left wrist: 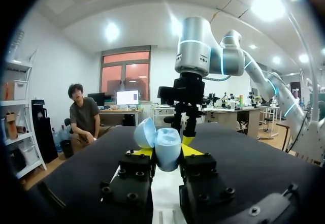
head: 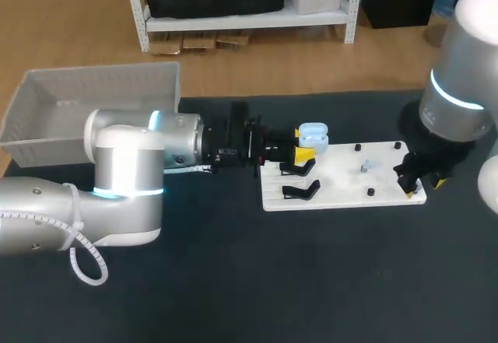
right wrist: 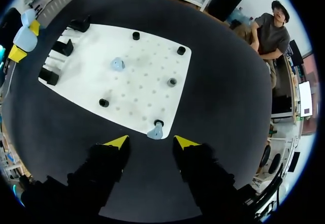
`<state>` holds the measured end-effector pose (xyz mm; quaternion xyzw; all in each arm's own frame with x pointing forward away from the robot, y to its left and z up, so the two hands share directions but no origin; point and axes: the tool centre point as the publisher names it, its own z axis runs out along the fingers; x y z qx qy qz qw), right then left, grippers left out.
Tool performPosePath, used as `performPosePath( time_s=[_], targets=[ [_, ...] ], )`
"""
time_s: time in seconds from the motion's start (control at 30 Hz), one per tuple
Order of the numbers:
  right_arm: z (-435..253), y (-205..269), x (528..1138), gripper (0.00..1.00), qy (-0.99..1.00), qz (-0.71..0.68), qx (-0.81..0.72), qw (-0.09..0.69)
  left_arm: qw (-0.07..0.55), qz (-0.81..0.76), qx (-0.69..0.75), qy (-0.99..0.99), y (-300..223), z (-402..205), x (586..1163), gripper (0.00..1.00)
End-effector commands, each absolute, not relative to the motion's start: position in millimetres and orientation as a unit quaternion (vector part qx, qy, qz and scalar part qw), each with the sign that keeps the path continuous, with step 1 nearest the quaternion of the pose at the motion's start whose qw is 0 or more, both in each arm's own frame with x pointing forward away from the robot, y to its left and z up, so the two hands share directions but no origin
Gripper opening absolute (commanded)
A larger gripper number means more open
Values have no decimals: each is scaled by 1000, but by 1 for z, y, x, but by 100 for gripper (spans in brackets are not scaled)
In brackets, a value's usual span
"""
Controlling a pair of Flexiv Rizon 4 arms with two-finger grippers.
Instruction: Pick up each earbud case from the left stands, insert the matching earbuds, close the lid, and place the case in the box.
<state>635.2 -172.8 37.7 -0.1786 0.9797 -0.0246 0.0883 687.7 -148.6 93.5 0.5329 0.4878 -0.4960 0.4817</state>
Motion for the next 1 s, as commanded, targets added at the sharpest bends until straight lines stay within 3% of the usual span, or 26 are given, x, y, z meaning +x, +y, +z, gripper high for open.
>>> performPosePath(
  time_s=[0.03, 1.0],
  targets=[
    [31, -173, 639, 52, 979, -32, -174, 100, 485, -494, 531, 488, -149, 93, 686, 0],
    [20, -176, 644, 33, 978, -50, -168, 115, 485, -494, 531, 488, -149, 93, 686, 0]
  ],
)
